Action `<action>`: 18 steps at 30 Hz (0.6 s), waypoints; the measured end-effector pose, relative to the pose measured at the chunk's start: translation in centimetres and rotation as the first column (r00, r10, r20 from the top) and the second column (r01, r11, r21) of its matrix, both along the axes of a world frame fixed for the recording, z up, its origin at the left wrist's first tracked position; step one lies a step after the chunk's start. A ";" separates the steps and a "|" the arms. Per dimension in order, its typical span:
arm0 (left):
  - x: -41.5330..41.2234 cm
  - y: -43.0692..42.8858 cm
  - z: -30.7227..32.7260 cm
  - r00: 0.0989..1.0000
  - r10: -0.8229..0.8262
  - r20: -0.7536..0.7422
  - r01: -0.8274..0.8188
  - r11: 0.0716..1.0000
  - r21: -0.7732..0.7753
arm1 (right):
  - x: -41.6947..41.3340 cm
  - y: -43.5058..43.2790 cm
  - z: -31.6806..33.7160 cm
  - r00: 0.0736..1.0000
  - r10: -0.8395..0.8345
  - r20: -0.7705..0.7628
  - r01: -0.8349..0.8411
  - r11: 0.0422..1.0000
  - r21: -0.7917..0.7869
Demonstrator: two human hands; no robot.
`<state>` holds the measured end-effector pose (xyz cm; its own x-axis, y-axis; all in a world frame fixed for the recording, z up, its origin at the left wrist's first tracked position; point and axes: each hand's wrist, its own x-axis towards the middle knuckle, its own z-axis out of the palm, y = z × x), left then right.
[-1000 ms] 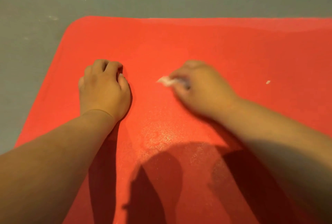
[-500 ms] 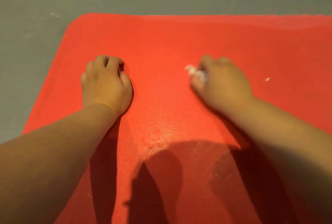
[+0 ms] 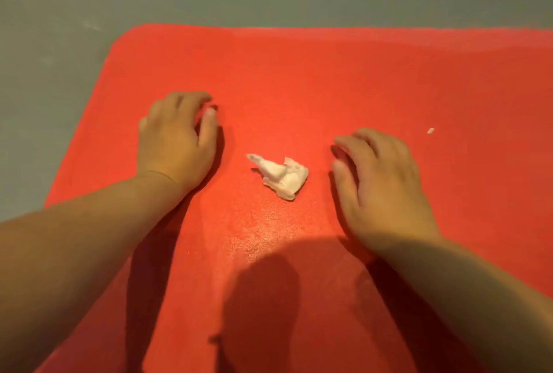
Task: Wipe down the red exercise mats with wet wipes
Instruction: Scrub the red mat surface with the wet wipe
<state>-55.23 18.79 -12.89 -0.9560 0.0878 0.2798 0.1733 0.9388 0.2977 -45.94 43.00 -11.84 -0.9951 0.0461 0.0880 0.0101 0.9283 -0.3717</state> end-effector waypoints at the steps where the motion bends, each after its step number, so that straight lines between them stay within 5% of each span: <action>1: 0.7 0.3 0.6 0.985 -0.169 0.018 0.169 0.986 0.012 | 0.8 -0.1 -0.4 0.998 -0.056 0.029 0.055 0.998 0.013; 5: 5.3 3.7 0.8 0.637 -0.766 0.088 0.761 0.643 0.082 | 0.8 -0.7 -1.5 0.997 -0.070 0.044 0.068 0.997 0.038; 8: 6.1 4.9 0.4 0.523 -0.845 0.113 0.852 0.523 -0.031 | 0.5 -0.7 -1.7 0.997 -0.080 0.014 0.079 0.996 0.032; 10: 3.2 4.2 0.6 0.580 -0.807 0.110 0.814 0.572 -0.098 | 0.7 -0.9 -1.7 0.996 -0.088 0.005 0.088 0.995 0.040; 14: -2.9 3.0 1.3 0.908 -0.415 0.058 0.419 0.905 -0.074 | 0.5 -0.9 -1.7 0.996 -0.092 -0.016 0.092 0.995 0.037; 16: -0.3 3.7 0.8 0.919 -0.383 0.090 0.383 0.924 0.012 | 0.4 -1.0 -1.6 0.996 -0.090 -0.012 0.091 0.995 0.047; 18: 4.8 3.4 0.9 0.816 -0.561 0.138 0.548 0.828 0.123 | 0.6 -1.0 -1.6 0.996 -0.085 -0.013 0.086 0.995 0.056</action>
<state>-50.40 22.19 -12.02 -0.7837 0.6019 0.1535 0.6011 0.6724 0.4319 -45.38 42.01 -13.45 -0.9866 0.1258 0.1038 0.0868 0.9438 -0.3188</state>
